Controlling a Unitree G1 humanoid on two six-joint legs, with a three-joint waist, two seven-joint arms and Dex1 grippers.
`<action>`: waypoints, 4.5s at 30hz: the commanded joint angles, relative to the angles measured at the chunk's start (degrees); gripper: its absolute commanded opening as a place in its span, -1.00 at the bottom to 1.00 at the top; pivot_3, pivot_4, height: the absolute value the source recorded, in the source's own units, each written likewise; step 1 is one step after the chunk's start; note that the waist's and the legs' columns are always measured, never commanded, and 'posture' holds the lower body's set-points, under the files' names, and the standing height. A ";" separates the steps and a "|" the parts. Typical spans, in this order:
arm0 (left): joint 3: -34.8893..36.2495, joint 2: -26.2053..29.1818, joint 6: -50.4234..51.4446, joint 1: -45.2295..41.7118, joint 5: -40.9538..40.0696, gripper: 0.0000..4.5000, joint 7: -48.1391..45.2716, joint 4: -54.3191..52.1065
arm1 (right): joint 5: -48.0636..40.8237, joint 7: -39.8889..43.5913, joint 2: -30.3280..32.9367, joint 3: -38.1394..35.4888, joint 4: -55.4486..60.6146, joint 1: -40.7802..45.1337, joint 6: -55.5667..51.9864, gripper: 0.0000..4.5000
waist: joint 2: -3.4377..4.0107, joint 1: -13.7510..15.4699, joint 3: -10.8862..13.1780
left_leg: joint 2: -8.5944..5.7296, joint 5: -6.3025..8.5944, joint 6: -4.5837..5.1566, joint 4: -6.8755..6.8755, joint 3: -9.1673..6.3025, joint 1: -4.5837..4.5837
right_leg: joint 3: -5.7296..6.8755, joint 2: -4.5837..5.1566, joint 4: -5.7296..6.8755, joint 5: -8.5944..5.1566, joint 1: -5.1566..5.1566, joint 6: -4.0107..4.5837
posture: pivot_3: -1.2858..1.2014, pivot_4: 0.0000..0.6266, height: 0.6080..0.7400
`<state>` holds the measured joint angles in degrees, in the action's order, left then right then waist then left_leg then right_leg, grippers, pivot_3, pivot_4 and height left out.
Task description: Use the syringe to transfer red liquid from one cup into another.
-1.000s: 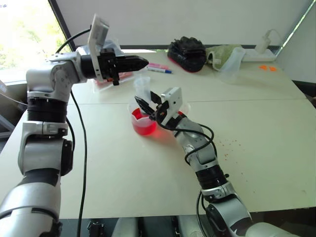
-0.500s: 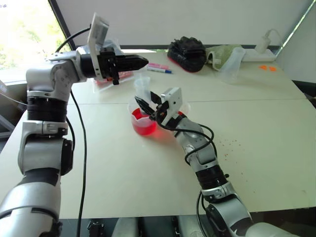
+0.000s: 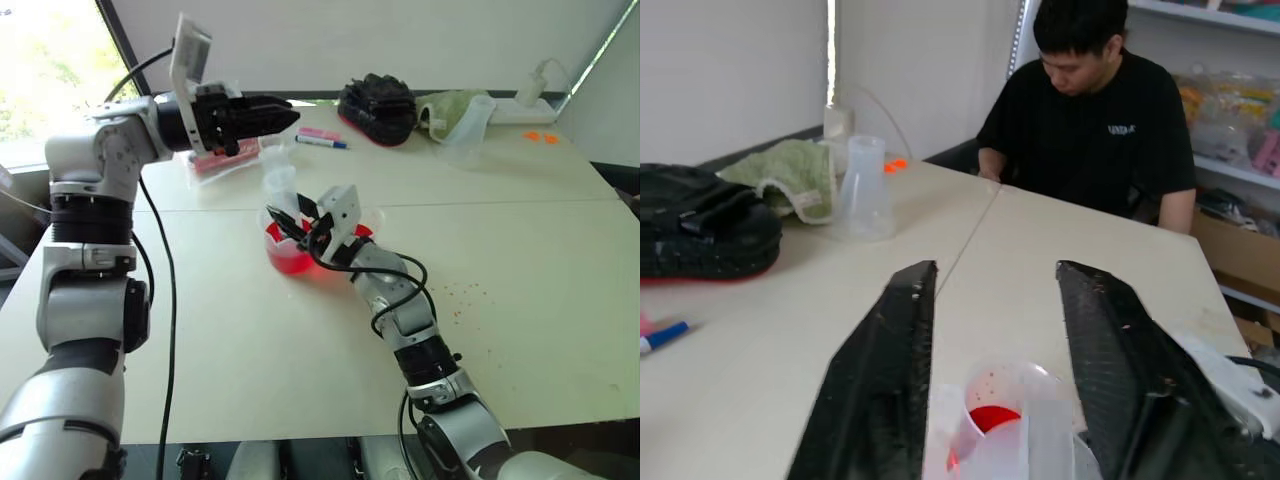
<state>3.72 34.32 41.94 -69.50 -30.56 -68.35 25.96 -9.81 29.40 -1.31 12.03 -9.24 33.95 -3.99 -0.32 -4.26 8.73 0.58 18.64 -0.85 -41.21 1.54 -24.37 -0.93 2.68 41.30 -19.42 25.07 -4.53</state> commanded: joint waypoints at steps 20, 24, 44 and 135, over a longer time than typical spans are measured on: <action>9.13 1.84 5.96 1.53 -7.22 0.81 6.53 -6.37 | 2.01 -4.95 -1.86 -2.42 -0.11 4.29 8.92 -0.39 | 0.00 -0.15 0.00 | 0.00 0.00 -0.01 -0.01 0.00 0.00 | 0.00 0.00 0.01 0.00 0.00 0.00 | 0.03 -0.52 0.56; 11.84 3.05 8.69 4.00 -9.31 0.81 9.03 -8.93 | 1.39 -5.20 -1.42 -2.91 1.99 4.26 7.70 -0.39 | 0.00 -0.33 0.00 | 0.01 0.00 -0.01 -0.01 -0.01 0.00 | 0.00 0.00 0.04 0.00 0.01 0.00 | 0.03 -0.52 0.56; 12.13 4.26 11.31 17.27 -13.62 0.81 13.67 -20.36 | -2.80 -4.78 -0.05 -4.25 13.36 4.43 -3.98 -0.39 | 0.00 0.17 0.00 | -0.02 -0.01 -0.01 -0.04 -0.06 0.02 | 0.00 0.00 0.04 0.00 -0.07 0.00 | 0.03 -0.52 0.56; -0.94 -20.04 -13.30 -13.16 6.50 -0.99 -6.41 19.60 | -1.23 -14.17 8.82 -10.22 26.85 -4.93 -10.58 -0.39 | 0.00 0.42 0.00 | -0.04 0.00 -0.01 0.01 0.00 0.01 | -0.06 -0.01 -0.12 0.00 -0.11 0.00 | 0.03 -0.52 0.56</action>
<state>3.75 14.44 27.48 -82.82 -24.34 -73.74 47.36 -11.35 15.59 7.77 2.24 15.50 27.42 -17.10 -0.32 -3.84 8.73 0.54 18.64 -0.86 -41.19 1.54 -24.36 -0.99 2.67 41.18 -19.42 24.96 -4.53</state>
